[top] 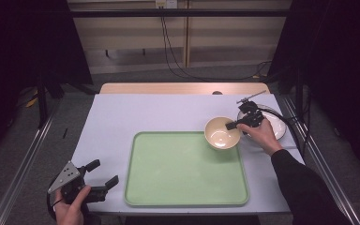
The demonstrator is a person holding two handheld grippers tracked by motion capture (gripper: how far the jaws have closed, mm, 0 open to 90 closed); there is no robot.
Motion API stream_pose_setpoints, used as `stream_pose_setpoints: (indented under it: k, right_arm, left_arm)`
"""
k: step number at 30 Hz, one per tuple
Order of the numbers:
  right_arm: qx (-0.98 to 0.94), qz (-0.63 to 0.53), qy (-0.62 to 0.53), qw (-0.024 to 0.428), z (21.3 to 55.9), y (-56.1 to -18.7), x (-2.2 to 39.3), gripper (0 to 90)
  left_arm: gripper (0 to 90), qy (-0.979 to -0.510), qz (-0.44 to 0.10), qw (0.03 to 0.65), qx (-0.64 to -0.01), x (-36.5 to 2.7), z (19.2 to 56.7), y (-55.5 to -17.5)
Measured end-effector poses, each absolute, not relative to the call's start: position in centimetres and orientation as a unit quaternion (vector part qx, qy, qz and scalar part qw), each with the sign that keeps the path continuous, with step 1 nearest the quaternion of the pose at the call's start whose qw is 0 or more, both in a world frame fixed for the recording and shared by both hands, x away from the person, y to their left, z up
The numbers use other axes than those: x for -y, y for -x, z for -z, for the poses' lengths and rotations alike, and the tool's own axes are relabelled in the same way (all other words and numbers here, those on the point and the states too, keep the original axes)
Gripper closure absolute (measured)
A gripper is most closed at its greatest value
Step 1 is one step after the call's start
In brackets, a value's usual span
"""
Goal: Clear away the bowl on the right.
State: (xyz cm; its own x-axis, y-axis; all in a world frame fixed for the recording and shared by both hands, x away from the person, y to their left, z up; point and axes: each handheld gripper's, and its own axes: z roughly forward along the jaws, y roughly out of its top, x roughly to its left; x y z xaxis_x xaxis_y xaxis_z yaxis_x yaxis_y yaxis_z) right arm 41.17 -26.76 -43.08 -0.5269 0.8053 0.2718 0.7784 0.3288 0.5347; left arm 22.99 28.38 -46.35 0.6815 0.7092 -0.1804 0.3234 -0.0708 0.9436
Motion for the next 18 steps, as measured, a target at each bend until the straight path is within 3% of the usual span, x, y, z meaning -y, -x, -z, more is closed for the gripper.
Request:
stream_pose_setpoints:
  k: [18]
  right_arm:
    - [-0.818,-0.295,-0.494,0.021,44.4,-41.3,26.8,83.9]
  left_arm:
    - [1.4,-0.712,-0.167,0.577,-0.364,-28.4,46.4,-23.0]
